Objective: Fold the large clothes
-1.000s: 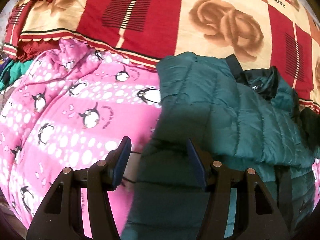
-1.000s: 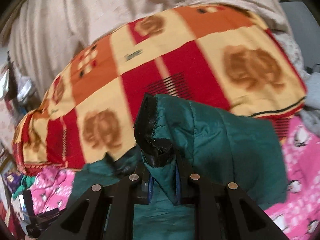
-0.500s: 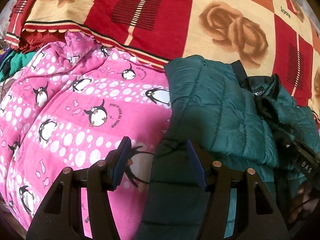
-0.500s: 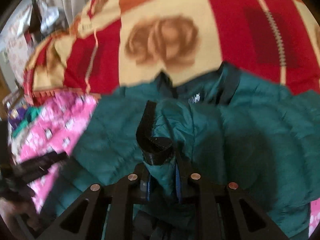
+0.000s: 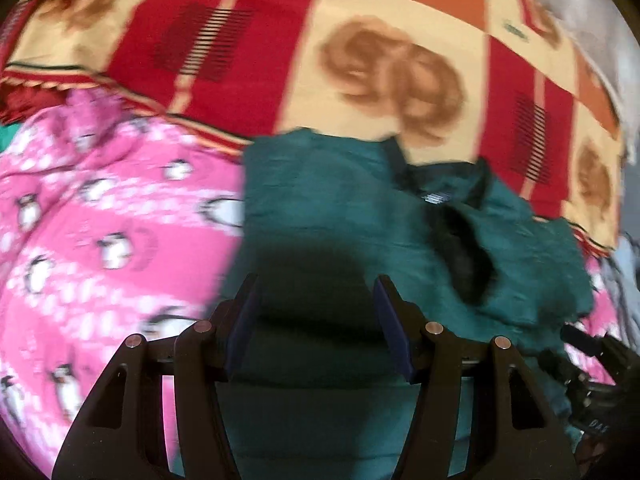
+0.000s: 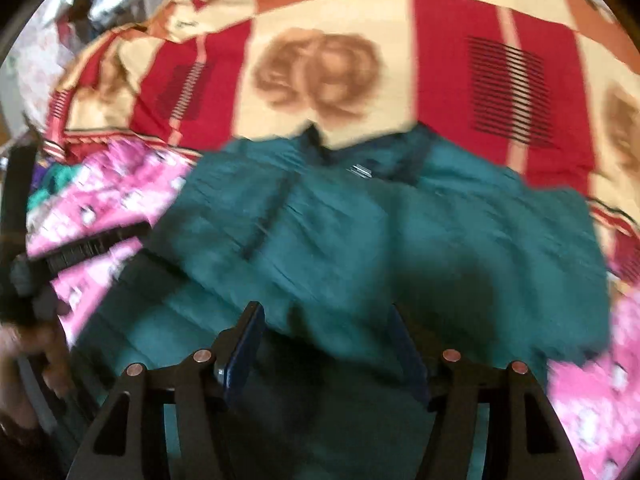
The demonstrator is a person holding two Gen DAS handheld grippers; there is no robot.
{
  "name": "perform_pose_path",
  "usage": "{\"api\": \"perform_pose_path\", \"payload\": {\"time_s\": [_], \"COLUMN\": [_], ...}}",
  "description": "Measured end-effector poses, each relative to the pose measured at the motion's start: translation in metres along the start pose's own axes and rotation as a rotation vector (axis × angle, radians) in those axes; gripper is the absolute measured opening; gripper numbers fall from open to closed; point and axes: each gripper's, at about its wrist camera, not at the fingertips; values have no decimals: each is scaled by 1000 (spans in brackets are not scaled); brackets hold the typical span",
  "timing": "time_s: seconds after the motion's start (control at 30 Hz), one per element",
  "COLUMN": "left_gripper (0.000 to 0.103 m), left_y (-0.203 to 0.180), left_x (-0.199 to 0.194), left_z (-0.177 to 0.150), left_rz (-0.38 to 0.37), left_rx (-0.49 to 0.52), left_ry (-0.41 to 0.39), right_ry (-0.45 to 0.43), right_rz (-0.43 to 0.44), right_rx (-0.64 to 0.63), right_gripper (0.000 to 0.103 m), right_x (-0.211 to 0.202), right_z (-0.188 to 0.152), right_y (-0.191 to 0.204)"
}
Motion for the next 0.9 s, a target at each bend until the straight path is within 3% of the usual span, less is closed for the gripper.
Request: {"api": "perform_pose_path", "payload": {"time_s": [0.13, 0.2, 0.37, 0.6, 0.63, 0.7, 0.9], "left_gripper": [58, 58, 58, 56, 38, 12, 11], "left_y": [-37, -55, -94, -110, -111, -109, -98], "left_x": [14, 17, 29, 58, 59, 62, 33], "left_z": [-3, -2, 5, 10, 10, 9, 15], "left_rz": [-120, -172, -301, -370, -361, -335, -318], "left_rx": [63, 101, 194, 211, 211, 202, 176], "left_ry": [37, 32, 16, 65, 63, 61, -54], "right_ry": [52, 72, 127, 134, 134, 132, 119], "right_rz": [-143, -174, -138, -140, -142, -137, -137], "right_rx": [73, 119, 220, 229, 240, 271, 363], "right_gripper": [62, 62, 62, 62, 62, 62, 61], "right_x": [-17, -21, -13, -9, -9, -12, -15], "right_z": [-33, -44, -68, -83, -84, -86, -88], "right_y": [-43, -62, -101, -124, -127, -135, -155]}}
Point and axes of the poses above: each gripper's, at about its wrist camera, not at the fingertips, and x roughly the way its jaws point, y to its left, z to its top, and after that the axes turned 4 degrees about -z, right-handed
